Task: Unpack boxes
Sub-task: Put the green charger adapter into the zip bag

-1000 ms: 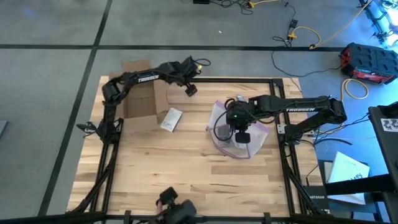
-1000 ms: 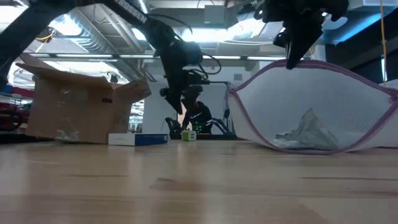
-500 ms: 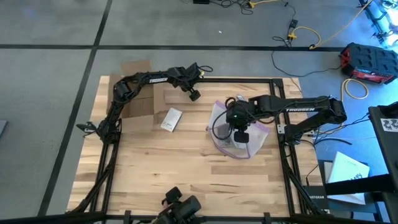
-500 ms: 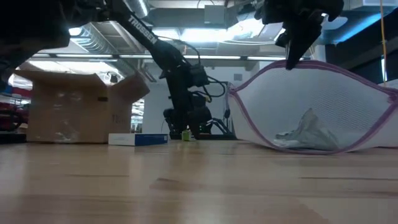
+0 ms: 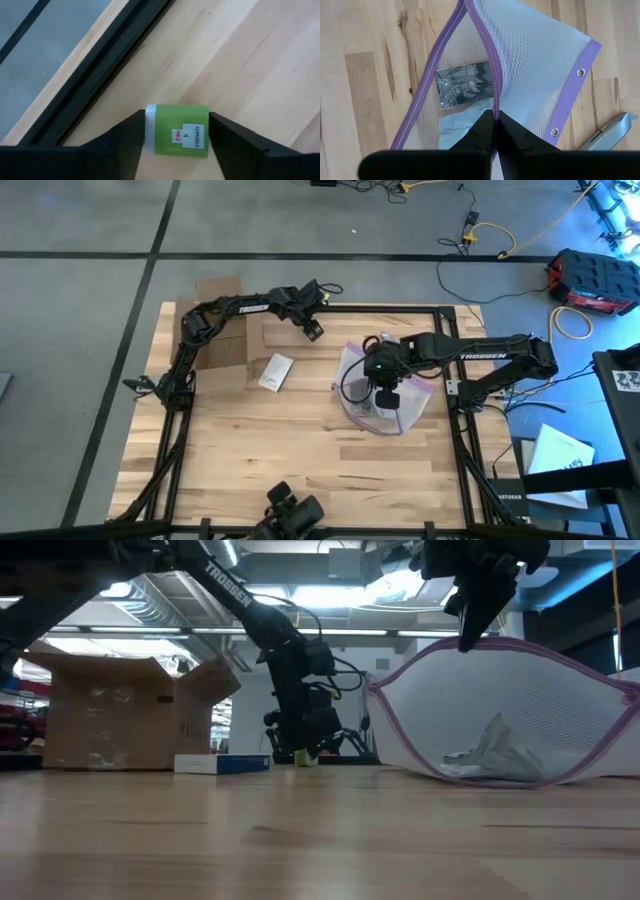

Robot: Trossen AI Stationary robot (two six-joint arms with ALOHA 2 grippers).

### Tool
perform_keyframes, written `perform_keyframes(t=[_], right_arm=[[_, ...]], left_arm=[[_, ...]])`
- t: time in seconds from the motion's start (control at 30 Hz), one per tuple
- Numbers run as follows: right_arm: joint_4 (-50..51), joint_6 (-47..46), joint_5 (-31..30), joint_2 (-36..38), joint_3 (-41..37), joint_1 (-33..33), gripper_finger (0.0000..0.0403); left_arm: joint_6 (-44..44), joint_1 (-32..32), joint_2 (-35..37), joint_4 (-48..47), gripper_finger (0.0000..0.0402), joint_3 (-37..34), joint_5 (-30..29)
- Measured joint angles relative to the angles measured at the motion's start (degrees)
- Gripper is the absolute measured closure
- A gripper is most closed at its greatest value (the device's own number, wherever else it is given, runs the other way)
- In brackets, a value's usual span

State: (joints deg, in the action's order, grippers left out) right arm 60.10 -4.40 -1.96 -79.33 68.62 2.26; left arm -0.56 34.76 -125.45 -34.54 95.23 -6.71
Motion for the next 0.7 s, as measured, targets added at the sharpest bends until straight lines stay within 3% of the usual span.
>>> perform_keyframes(t=[0.1,0.27,0.7], right_arm=[[0.0,-0.04,0.0,0.0,0.0,0.0,0.0403],[0.11,-0.26,0.0,0.0,0.0,0.0,0.0403],[0.71,1.5,-0.07,0.0,0.0,0.0,0.0403]], left_arm=[[-0.76,-0.6,0.0,-0.2,0.0243,0.1,-0.3],[-2.23,-2.88,1.75,-3.07,0.0246,1.57,0.25],[-5.07,-10.11,17.68,-14.69,0.0234,3.88,-0.69]])
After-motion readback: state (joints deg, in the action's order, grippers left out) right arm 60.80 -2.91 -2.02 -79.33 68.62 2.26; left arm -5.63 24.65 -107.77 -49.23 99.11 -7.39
